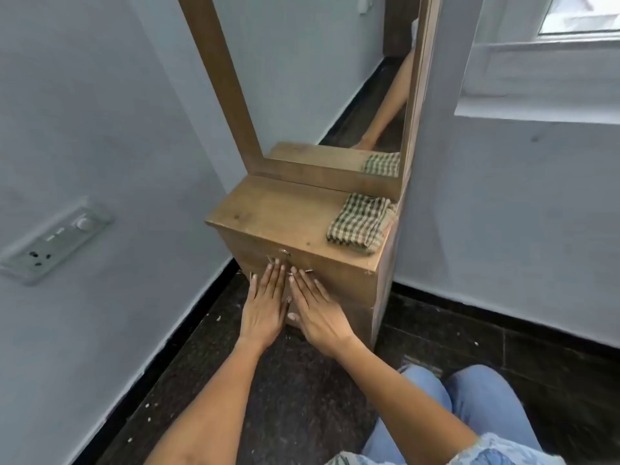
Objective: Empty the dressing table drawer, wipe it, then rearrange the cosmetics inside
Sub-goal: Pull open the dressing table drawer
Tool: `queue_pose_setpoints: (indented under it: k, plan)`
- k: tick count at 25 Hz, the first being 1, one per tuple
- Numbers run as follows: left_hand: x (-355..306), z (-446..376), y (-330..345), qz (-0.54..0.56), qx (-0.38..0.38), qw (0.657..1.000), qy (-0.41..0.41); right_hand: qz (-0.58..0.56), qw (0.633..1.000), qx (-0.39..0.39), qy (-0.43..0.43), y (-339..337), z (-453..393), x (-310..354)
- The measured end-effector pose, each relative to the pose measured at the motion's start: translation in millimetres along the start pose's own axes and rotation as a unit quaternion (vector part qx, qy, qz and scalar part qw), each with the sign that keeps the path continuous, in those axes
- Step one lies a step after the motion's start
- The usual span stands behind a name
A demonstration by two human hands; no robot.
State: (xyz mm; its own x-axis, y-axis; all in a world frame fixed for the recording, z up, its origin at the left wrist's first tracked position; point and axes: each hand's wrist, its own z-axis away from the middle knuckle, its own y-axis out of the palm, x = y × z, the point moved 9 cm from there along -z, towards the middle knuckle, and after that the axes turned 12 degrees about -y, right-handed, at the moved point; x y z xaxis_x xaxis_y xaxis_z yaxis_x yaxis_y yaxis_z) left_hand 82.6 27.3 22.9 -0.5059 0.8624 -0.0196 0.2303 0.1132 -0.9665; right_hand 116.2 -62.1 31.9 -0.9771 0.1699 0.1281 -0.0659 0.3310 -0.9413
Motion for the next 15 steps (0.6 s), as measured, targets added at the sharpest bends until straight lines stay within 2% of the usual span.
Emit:
queue_pose_setpoints:
  k: [4, 8, 15]
  plan:
    - [6, 1, -1, -0.053, 0.047, 0.997, -0.016, -0.016, 0.998, 0.047, 0.048, -3, -9, -1]
    - [15, -6, 2, -0.03, 0.083, 0.995, -0.036, -0.039, 0.993, 0.108, 0.022, 9, -18, 1]
    - [7, -19, -7, -0.043, 0.107, 0.993, 0.004, -0.048, 0.99, 0.125, 0.044, 10, -28, 3]
